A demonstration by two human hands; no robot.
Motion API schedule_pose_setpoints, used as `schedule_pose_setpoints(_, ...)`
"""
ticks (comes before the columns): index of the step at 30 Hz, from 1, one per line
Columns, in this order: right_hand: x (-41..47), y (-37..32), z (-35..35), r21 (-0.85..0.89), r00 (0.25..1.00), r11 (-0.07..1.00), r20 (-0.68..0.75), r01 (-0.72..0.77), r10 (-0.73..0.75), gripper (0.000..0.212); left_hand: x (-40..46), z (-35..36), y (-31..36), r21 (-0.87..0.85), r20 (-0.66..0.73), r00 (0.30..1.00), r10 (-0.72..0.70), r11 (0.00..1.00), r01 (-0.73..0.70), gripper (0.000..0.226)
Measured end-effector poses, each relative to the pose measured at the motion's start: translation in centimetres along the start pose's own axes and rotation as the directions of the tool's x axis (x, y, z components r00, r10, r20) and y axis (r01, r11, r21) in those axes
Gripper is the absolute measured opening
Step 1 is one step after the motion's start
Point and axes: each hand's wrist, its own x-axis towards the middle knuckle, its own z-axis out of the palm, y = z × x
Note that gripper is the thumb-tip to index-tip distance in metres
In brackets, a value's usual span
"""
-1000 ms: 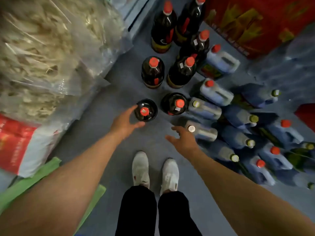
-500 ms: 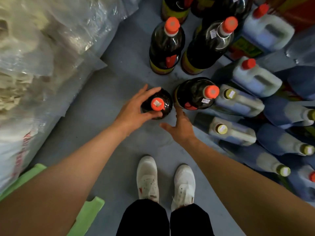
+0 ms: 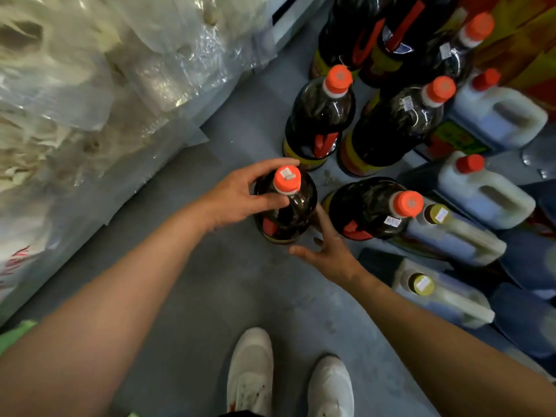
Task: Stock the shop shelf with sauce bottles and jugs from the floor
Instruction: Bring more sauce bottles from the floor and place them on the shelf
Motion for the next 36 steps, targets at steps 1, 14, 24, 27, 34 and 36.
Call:
schedule_pose_setpoints(1,0.5,0.1,-0.2,-0.002,1.0,1.0,0.022,0.021,-0.021,0.107,0.5,-0.8,0.0,-0.037,-0.006,1.0,-0.012,0.999,0.012,0.062)
schedule_pose_setpoints(14,6.2,0.6,1.6,0.029,0.974,0.974,-0.018,0.224,-0.224,0.098,3.0,-2.0,-3.2,-0.336,-0.322,0.938,-0.129,0.942,0.014,0.095)
schedule_pose_setpoints(24,7.0,0.4,2.3,0.042,0.975,0.974,-0.049,0.221,-0.218,0.092,2.7,-1.7,-4.4,-0.298,-0.504,0.854,-0.128,0.954,-0.033,0.114)
schedule_pose_setpoints(27,6.9,0.2,2.3,0.081,0.976,0.973,-0.049,0.216,-0.212,0.089,2.9,-1.2,-4.4,-0.304,-0.522,0.844,-0.124,0.951,-0.049,0.115)
schedule_pose_setpoints(34,5.8,-0.5,3.0,0.229,0.99,0.963,-0.023,0.141,-0.139,0.09,3.2,-1.1,-4.1,-0.336,-0.526,0.837,-0.15,0.941,-0.043,0.11)
schedule_pose_setpoints(36,4.2,-1.6,3.3,0.271,0.995,0.958,-0.026,0.097,-0.093,0.091,2.4,-0.5,-3.0,-0.371,-0.547,0.815,-0.192,0.928,-0.03,0.111)
